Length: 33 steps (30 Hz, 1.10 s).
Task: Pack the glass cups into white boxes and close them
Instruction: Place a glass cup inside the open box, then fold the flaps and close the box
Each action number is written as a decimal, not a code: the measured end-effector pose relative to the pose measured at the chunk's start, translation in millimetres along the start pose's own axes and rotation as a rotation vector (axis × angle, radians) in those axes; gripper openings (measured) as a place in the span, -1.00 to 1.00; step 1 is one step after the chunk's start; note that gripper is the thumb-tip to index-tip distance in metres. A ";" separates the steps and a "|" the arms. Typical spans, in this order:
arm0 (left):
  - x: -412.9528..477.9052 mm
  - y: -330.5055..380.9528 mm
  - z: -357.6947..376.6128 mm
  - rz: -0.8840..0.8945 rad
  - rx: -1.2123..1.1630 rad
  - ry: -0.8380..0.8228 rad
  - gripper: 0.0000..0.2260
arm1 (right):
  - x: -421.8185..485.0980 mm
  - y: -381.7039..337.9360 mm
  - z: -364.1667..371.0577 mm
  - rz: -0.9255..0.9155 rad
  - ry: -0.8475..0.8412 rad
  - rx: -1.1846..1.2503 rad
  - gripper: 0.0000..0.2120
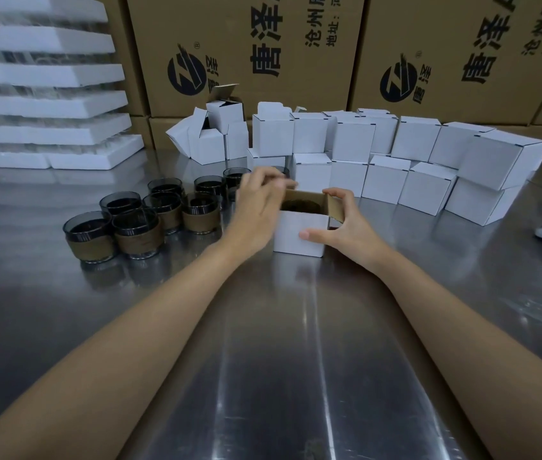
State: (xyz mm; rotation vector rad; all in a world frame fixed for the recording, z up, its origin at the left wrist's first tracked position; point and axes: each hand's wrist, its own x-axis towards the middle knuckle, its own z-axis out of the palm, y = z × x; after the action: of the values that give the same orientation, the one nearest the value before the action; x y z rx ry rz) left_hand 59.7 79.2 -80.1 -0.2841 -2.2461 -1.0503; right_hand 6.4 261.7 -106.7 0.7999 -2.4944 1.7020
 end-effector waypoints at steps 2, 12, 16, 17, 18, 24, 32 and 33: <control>-6.1 -12.0 0.1 -0.030 -0.098 0.260 -0.61 | 0.2 1.2 -2.7 0.011 -0.012 0.021 -0.20; -1.6 -23.9 5.5 -0.499 -0.485 0.046 -0.75 | 4.4 3.8 -6.7 0.086 0.152 0.230 -0.08; -4.1 -15.4 3.1 -0.492 -0.441 -0.025 -0.79 | 7.3 4.8 -1.5 0.037 0.246 0.290 -0.27; -4.4 -14.9 2.2 -0.493 -0.444 -0.016 -0.79 | 7.4 4.8 0.4 0.018 0.248 0.285 -0.26; -4.3 -14.7 1.8 -0.490 -0.446 -0.007 -0.79 | 7.4 4.5 2.2 0.001 0.247 0.268 -0.25; -4.9 -16.6 3.1 -0.458 -0.418 -0.032 -0.72 | 5.2 0.8 4.6 -0.094 0.240 0.106 -0.24; -7.1 -21.6 3.4 -0.377 -0.343 -0.078 -0.82 | -1.5 -7.7 5.2 -0.107 0.237 0.034 -0.22; -6.9 -22.0 3.5 -0.371 -0.343 -0.078 -0.84 | -1.9 -8.8 5.4 -0.116 0.216 0.022 -0.31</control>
State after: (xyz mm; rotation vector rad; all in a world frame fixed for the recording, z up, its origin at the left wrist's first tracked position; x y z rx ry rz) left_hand 53.9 67.8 -99.7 -0.0482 -2.2288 -1.6511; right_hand 13.2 255.4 -101.9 0.7053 -2.2469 1.6815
